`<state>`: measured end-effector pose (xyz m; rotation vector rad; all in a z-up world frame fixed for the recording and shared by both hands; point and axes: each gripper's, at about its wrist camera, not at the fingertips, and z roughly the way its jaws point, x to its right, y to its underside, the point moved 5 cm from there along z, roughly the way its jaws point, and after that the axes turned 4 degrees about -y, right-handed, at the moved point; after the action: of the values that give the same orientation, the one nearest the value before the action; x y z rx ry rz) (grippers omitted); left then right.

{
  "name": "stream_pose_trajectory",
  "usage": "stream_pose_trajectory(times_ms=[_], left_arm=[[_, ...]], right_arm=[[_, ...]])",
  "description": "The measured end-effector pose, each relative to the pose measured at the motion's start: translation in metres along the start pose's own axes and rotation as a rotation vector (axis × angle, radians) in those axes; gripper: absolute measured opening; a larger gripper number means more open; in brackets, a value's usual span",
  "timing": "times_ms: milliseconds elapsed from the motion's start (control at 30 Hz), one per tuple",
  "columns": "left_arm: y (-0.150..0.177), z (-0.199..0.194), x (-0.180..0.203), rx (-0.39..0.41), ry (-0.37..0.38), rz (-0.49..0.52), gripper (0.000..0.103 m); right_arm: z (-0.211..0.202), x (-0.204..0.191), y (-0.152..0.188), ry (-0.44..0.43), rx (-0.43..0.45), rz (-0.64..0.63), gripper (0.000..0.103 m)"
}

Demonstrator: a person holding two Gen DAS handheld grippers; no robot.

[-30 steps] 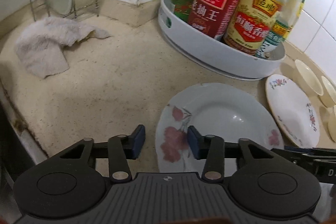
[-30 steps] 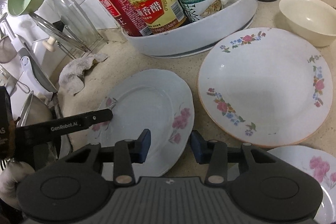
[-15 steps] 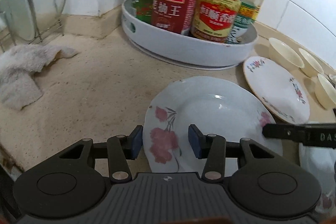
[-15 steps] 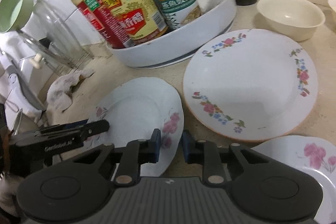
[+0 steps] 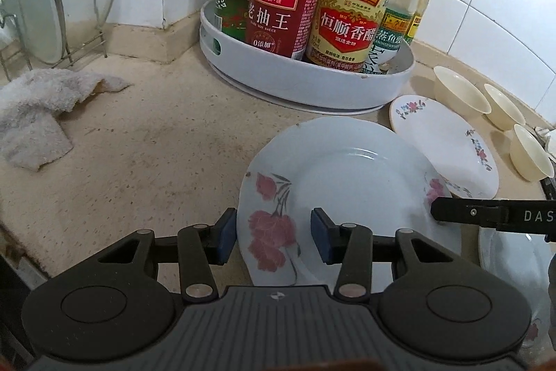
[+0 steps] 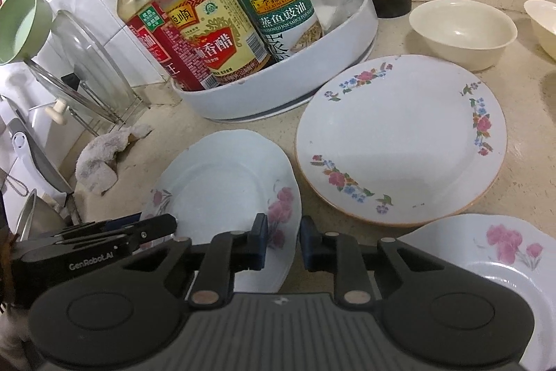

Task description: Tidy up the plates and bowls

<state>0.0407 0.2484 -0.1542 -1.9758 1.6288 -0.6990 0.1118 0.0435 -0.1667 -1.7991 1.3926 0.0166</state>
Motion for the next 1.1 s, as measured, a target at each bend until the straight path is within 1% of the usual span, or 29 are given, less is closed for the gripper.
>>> stream_pose_trajectory(times_ms=[200, 467, 833, 1100], left_arm=[[0.000, -0.011, 0.004, 0.029, 0.007, 0.013, 0.052], [-0.002, -0.021, 0.019, 0.065, 0.044, 0.052, 0.052], [-0.006, -0.026, 0.047, 0.089, 0.128, 0.125, 0.052], [0.001, -0.028, 0.077, 0.088, 0.197, 0.207, 0.052]], right_arm=[[-0.010, -0.001, -0.001, -0.007, 0.019, 0.008, 0.021], [-0.030, 0.005, -0.001, 0.008, 0.062, 0.036, 0.021], [-0.062, 0.019, 0.001, 0.057, 0.129, 0.090, 0.021], [-0.092, 0.035, 0.018, 0.113, 0.158, 0.145, 0.021]])
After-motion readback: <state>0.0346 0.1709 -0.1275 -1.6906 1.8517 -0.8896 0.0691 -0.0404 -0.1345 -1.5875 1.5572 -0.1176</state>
